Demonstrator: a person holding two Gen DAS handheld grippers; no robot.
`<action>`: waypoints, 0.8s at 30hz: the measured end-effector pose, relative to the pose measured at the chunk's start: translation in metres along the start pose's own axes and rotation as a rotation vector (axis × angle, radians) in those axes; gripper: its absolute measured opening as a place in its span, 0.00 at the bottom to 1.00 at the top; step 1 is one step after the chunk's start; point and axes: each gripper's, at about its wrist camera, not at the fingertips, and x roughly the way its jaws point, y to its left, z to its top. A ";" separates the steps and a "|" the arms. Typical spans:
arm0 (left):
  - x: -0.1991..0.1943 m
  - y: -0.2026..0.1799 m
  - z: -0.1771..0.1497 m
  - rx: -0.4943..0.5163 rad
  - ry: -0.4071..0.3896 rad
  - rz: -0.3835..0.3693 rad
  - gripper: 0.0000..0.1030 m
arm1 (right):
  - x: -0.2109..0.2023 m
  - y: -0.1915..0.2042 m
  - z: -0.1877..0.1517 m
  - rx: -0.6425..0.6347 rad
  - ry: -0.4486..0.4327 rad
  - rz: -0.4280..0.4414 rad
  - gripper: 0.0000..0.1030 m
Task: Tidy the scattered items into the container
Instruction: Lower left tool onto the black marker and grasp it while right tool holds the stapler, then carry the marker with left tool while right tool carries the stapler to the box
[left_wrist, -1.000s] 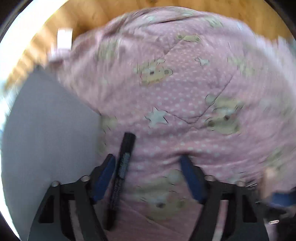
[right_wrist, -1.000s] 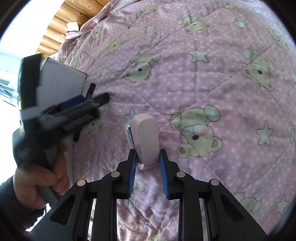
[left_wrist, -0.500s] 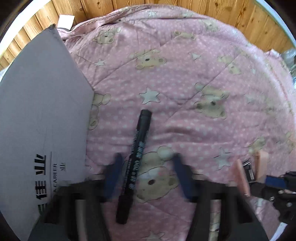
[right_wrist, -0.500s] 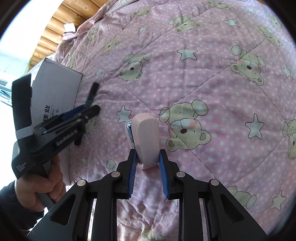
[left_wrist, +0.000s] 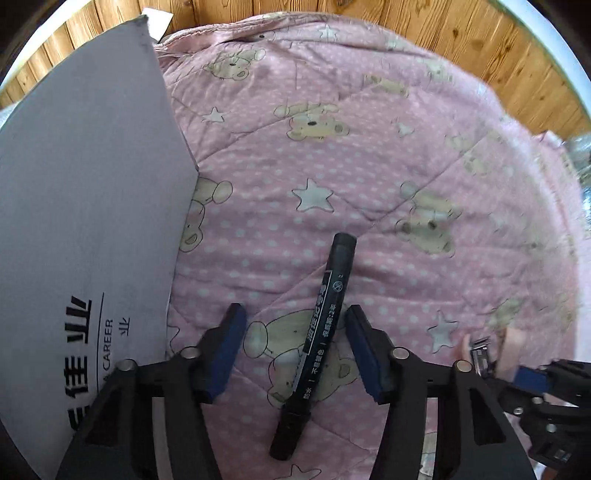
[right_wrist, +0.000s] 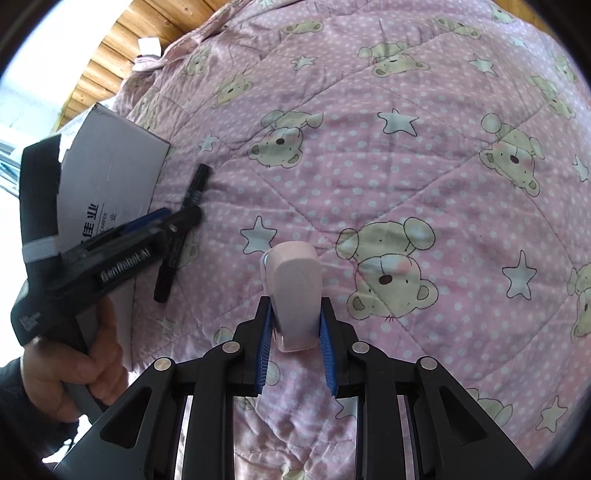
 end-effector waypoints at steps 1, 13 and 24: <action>-0.001 0.002 0.001 -0.010 0.006 -0.016 0.14 | -0.001 0.001 0.000 -0.002 -0.004 0.000 0.24; -0.002 -0.007 0.000 -0.012 0.042 -0.013 0.27 | 0.003 0.003 -0.004 -0.009 0.005 -0.008 0.25; -0.022 -0.023 0.002 0.009 0.035 -0.024 0.14 | -0.006 0.013 -0.003 -0.034 -0.015 -0.001 0.24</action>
